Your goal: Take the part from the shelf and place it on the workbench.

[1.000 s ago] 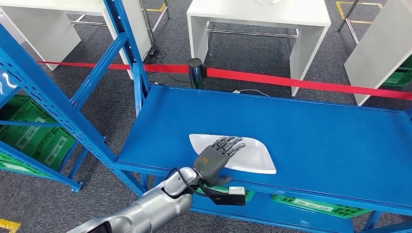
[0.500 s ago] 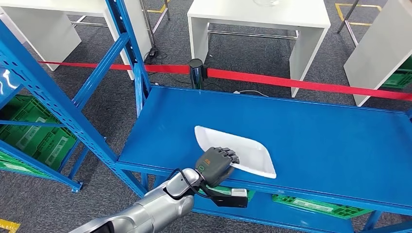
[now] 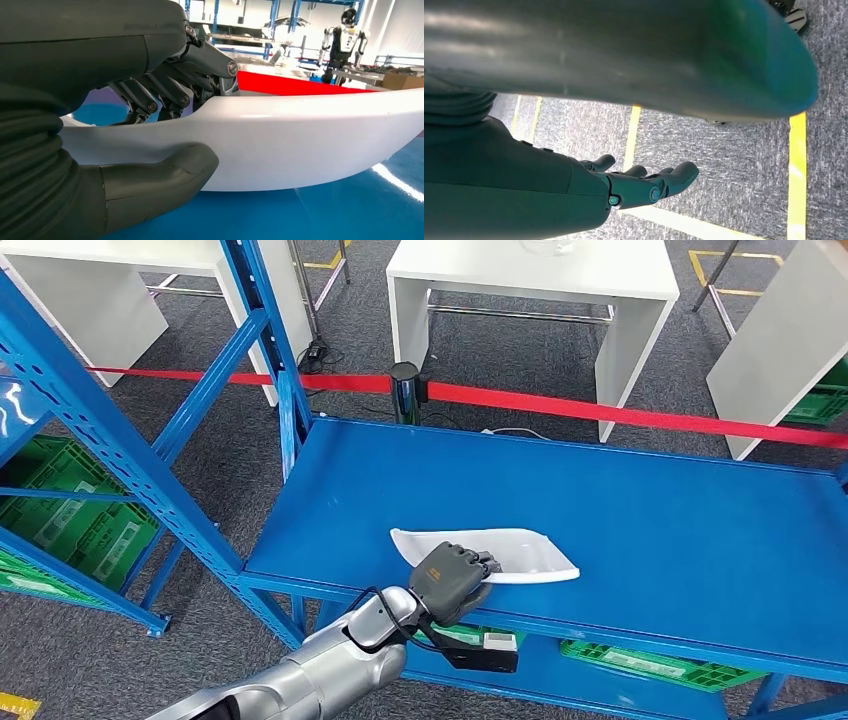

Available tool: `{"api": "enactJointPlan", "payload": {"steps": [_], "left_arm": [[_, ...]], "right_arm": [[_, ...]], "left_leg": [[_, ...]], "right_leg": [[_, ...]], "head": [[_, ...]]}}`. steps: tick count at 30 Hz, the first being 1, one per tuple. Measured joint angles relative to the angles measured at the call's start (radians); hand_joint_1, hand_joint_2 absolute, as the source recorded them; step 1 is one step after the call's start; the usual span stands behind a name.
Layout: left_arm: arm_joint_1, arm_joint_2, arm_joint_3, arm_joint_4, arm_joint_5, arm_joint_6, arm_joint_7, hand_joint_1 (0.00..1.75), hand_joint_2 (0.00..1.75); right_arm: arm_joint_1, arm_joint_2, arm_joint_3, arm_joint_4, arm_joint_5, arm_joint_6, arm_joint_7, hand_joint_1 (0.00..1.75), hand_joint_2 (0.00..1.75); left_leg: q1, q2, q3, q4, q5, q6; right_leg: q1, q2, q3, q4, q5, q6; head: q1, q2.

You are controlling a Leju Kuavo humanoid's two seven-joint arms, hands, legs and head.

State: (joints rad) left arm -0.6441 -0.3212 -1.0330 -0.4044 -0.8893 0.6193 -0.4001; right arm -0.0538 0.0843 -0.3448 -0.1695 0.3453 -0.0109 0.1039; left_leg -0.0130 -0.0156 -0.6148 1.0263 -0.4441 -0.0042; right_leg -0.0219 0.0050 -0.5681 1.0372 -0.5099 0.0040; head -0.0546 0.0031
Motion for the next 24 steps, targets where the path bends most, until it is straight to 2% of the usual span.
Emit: {"api": "enactJointPlan", "payload": {"steps": [8,11,14,16,18,22,24], "left_arm": [[0.024,0.003,0.005,-0.011,0.054,0.068,-0.099,1.75,1.75],[0.039,0.004,0.037,-0.035,0.152,0.059,-0.190,1.75,1.75],[0.048,0.004,0.064,-0.056,0.209,0.029,-0.231,1.75,1.75],[0.060,0.006,0.086,-0.090,0.293,-0.045,-0.257,1.75,1.75],[0.085,0.014,0.122,-0.175,0.444,-0.180,-0.279,1.75,1.75],[0.171,0.062,0.203,-0.472,0.734,-0.471,-0.276,1.75,1.75],[0.209,0.089,0.241,-0.618,0.808,-0.550,-0.264,1.75,1.75]], "right_arm": [[0.000,0.000,-0.007,0.000,0.002,-0.002,-0.001,0.00,0.00],[0.001,0.000,-0.011,0.000,0.001,-0.003,-0.004,0.00,0.00],[0.001,0.000,-0.014,0.000,0.000,-0.004,-0.006,0.00,0.00],[0.001,0.000,-0.015,0.000,0.000,-0.005,-0.007,0.00,0.00],[0.002,0.000,-0.018,0.000,0.001,-0.005,-0.008,0.00,0.00],[0.006,-0.001,-0.021,0.000,0.015,0.003,-0.013,0.00,0.00],[0.009,-0.001,-0.021,0.000,0.021,0.006,-0.014,0.00,0.00]], "left_leg": [[0.000,0.000,0.000,0.000,0.000,0.000],[0.000,0.000,0.000,0.000,0.000,0.000],[0.000,0.000,0.000,0.000,0.000,0.000],[0.000,0.000,0.000,0.000,0.000,0.000],[0.000,0.000,0.000,0.000,0.000,0.000],[0.000,0.000,0.000,0.000,0.000,0.000],[0.000,0.000,0.000,0.000,-0.001,0.001]], "right_leg": [[0.000,0.000,0.000,0.000,0.000,0.000],[0.000,0.000,0.000,-0.001,0.000,0.000],[0.000,0.000,0.000,-0.001,0.000,0.000],[0.000,0.000,0.000,-0.001,0.000,0.000],[0.000,0.000,0.001,-0.001,0.000,0.000],[0.000,0.000,0.000,-0.001,0.000,0.000],[0.000,0.000,0.000,-0.001,0.000,0.000]], "head": [[0.000,0.000],[0.000,0.000],[0.000,0.000],[0.000,0.000],[0.000,0.000],[0.000,0.000],[0.000,0.000]]}}
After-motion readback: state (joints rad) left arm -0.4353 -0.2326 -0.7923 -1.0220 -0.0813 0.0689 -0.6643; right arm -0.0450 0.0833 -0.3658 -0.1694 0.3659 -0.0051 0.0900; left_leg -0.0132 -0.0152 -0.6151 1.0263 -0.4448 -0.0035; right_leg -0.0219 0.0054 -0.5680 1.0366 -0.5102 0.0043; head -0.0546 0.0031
